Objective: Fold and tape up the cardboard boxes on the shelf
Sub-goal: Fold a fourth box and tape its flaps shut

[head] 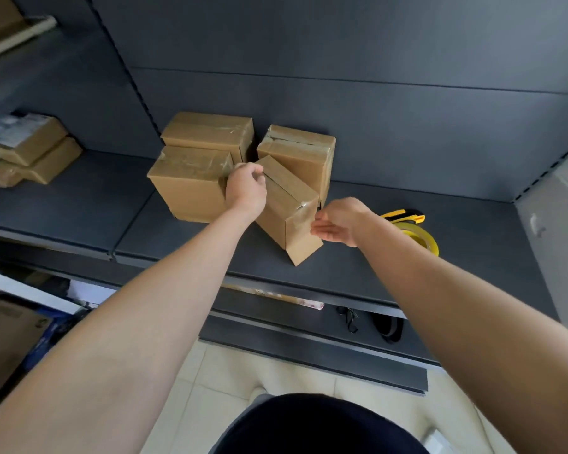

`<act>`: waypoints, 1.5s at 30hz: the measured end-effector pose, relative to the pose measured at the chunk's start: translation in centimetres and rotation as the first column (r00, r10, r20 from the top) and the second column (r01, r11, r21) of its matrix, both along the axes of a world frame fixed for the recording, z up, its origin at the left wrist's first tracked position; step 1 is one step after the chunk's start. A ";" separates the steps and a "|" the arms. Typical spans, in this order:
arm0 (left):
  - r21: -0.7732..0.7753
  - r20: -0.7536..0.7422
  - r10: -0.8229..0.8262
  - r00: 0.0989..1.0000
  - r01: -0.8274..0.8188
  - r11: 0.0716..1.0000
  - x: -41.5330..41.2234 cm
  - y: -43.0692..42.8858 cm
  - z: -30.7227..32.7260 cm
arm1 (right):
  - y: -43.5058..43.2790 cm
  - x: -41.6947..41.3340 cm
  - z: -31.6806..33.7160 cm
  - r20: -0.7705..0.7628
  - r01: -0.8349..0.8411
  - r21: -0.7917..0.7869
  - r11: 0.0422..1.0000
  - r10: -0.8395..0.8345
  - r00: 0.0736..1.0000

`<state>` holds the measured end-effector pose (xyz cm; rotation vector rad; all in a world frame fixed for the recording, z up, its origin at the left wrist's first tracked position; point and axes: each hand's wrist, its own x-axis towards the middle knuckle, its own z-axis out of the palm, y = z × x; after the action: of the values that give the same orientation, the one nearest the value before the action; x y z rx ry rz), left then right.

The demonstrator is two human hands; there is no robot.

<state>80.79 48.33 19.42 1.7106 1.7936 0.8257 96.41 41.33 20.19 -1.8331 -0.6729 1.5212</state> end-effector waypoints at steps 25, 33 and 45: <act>-0.341 -0.056 -0.229 0.972 0.197 0.919 -1.3 5.1 -1.0 | 2.8 -2.4 1.4 -0.391 0.234 -0.254 0.938 -0.321 0.863; -0.355 0.103 -0.180 0.978 0.205 0.912 -1.4 4.8 -1.3 | 2.9 -3.4 -0.4 -0.088 0.162 -0.209 0.964 -0.184 0.979; -0.332 0.203 0.065 0.977 0.006 0.943 -1.0 3.9 -1.5 | 2.3 -2.9 -0.6 0.031 0.117 -0.163 0.980 -0.114 0.993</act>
<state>79.76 52.21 17.93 1.3319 1.7040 0.6460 93.48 43.64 19.56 -1.9775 -0.4527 1.5213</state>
